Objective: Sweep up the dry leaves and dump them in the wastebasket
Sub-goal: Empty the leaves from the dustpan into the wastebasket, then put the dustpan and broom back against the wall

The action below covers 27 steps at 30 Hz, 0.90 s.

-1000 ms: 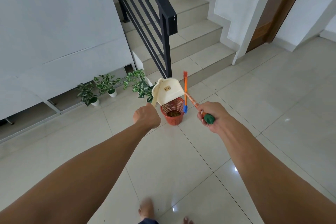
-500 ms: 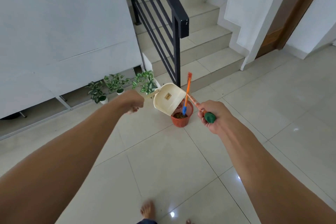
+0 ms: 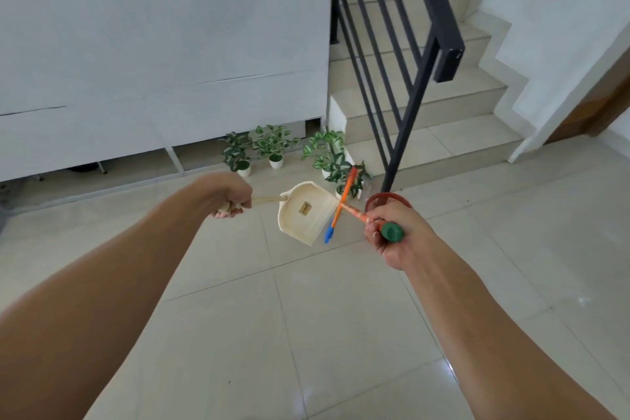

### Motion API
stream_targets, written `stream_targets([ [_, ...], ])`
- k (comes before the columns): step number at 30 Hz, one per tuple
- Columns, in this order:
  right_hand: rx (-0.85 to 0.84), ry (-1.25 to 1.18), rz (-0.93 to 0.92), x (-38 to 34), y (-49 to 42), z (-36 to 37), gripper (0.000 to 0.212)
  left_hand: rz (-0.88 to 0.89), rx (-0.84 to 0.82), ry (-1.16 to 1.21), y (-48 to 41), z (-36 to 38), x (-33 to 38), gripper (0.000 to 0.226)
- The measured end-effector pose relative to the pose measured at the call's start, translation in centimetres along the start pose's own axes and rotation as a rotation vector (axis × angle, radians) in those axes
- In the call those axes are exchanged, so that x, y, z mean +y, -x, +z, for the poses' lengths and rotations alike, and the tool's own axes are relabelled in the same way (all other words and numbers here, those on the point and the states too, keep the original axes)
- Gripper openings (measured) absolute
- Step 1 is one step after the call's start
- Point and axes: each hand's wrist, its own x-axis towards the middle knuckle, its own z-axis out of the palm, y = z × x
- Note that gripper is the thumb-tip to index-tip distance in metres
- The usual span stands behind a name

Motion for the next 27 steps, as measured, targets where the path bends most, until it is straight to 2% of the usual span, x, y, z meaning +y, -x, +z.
stream_targets([
  [7, -0.005, 0.053, 0.077, 7.2, -3.1, 13.1, 0.014, -0.078, -0.067, 0.041, -5.4, -4.6, -13.2, 0.015],
  [14, -0.03, 0.238, 0.162, 13.2, -5.5, 25.9, 0.011, -0.187, -0.12, 0.088, -9.9, -8.9, -25.9, 0.009],
  [22, -0.152, 0.504, 0.237, 15.5, -10.0, 40.5, 0.01, -0.309, -0.111, 0.159, -15.6, -16.1, -36.9, 0.006],
  [27, -0.233, 0.66, 0.234, 15.8, -15.1, 51.5, 0.02, -0.387, -0.084, 0.223, -20.5, -22.5, -42.9, 0.006],
])
